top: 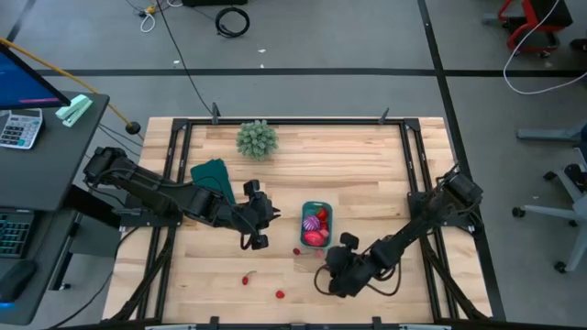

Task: Pick and placing Produce into tupperware
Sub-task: Adjust the blue bin, then put the pink peach into the blue bin

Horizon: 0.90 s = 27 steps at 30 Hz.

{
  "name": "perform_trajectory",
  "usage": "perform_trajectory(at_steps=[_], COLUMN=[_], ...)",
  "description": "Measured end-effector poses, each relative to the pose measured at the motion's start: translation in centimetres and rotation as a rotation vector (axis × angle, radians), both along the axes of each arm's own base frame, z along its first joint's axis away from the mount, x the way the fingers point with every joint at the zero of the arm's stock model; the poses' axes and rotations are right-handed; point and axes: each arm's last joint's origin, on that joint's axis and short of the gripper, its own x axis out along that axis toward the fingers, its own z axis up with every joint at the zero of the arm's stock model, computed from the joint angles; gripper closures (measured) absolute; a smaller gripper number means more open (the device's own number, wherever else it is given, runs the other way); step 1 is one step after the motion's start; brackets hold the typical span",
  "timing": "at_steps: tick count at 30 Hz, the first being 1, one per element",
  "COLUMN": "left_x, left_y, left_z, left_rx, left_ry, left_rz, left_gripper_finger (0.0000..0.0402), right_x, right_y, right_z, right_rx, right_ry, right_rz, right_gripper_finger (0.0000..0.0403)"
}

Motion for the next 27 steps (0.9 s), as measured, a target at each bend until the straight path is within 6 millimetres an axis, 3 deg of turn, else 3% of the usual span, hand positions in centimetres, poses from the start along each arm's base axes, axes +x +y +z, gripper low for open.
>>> perform_trajectory(at_steps=[6,17,27], left_x=[0.0,0.0,0.0], left_y=[0.0,0.0,0.0], left_z=[0.0,0.0,0.0], left_rx=[0.000,0.002,0.005], left_ry=[0.000,0.002,0.006], left_rz=[-0.001,-0.002,-0.003], left_gripper_finger=[0.0342,0.0346,0.0344], right_x=[1.3,3.5,2.8], right_y=[-1.7,-5.0,-3.8], right_z=[-1.3,-2.2,-2.2], right_rx=[-0.091,-0.086,-0.041], right_ry=[-0.023,-0.014,0.024], right_rz=[-0.105,-0.217,-0.151], right_gripper_finger=[0.0234,0.0193,0.0219])
